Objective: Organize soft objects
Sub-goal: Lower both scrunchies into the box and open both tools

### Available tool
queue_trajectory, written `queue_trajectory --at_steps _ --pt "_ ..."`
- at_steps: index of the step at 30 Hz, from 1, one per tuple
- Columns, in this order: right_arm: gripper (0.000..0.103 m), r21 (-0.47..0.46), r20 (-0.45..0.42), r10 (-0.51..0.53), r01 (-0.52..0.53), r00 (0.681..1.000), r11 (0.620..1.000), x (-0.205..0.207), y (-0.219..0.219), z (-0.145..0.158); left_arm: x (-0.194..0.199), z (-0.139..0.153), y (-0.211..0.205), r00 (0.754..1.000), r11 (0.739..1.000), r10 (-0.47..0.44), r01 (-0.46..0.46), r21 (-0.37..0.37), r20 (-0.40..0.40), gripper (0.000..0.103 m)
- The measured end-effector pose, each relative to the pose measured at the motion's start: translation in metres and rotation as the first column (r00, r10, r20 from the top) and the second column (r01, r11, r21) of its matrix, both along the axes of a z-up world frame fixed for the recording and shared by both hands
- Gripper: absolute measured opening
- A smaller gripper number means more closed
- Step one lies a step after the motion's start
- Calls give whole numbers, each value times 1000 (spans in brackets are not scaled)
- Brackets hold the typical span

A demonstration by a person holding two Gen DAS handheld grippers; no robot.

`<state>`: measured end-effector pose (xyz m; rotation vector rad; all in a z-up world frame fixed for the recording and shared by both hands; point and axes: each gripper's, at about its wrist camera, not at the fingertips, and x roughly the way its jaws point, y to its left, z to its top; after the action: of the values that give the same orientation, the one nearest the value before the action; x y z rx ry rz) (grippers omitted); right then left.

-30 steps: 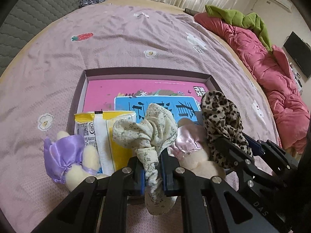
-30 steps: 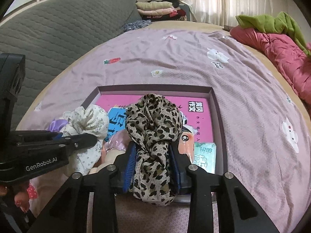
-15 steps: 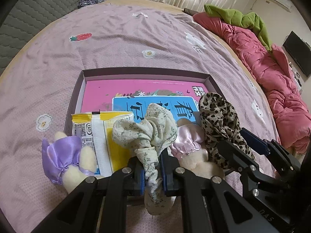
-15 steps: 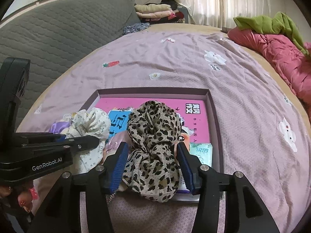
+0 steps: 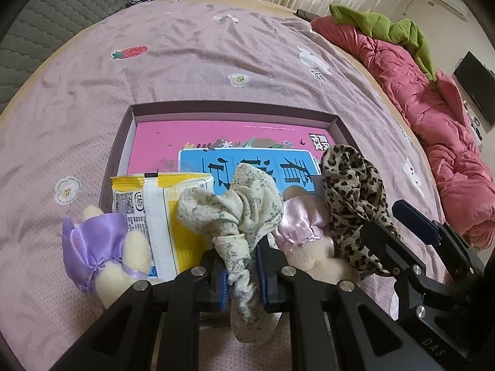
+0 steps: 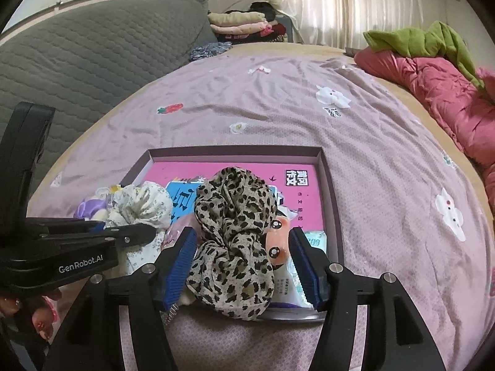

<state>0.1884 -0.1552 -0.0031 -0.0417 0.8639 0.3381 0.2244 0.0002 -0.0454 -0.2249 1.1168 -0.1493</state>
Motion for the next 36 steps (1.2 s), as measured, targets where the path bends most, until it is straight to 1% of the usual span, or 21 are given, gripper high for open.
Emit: queue_trajectory --at_steps 5,7,12,14,16,20,21,22,24,29,36 --pt "65 -4 2 -6 6 1000 1000 1 0 0 1 0 1 1000 1000 6 -6 -8 -5 21" --pt "67 -5 0 -12 12 1000 1000 2 0 -1 1 0 2 1000 1000 5 -5 -4 -1 24" --pt "68 -6 -2 -17 17 1000 1000 2 -1 -2 0 2 0 1000 1000 -2 2 5 8 26" --pt "68 -11 2 -16 16 1000 1000 3 -1 -2 -1 3 -1 1000 1000 -1 1 8 15 32" --pt "68 -14 6 -17 17 1000 1000 2 -1 -2 -2 6 0 1000 1000 7 -7 1 26 45" --pt "68 -21 18 -21 22 1000 1000 -1 -1 0 -4 13 4 999 1000 23 -22 -10 49 49" --pt "68 -20 19 -23 24 1000 1000 -1 -2 0 -4 14 5 998 1000 28 -27 -13 49 52" --pt "68 -19 17 -24 24 1000 1000 -1 -2 1 -4 14 7 998 999 31 -31 -13 49 58" --pt "68 -19 21 -24 24 999 1000 -1 -2 3 -4 16 9 998 999 39 -39 -11 58 64" --pt "69 -21 33 -28 28 999 999 -3 -2 8 -7 25 15 994 997 63 -60 -38 88 64" --pt "69 -21 53 -32 33 998 999 -6 -3 16 -12 39 15 990 997 76 -74 -19 118 64"
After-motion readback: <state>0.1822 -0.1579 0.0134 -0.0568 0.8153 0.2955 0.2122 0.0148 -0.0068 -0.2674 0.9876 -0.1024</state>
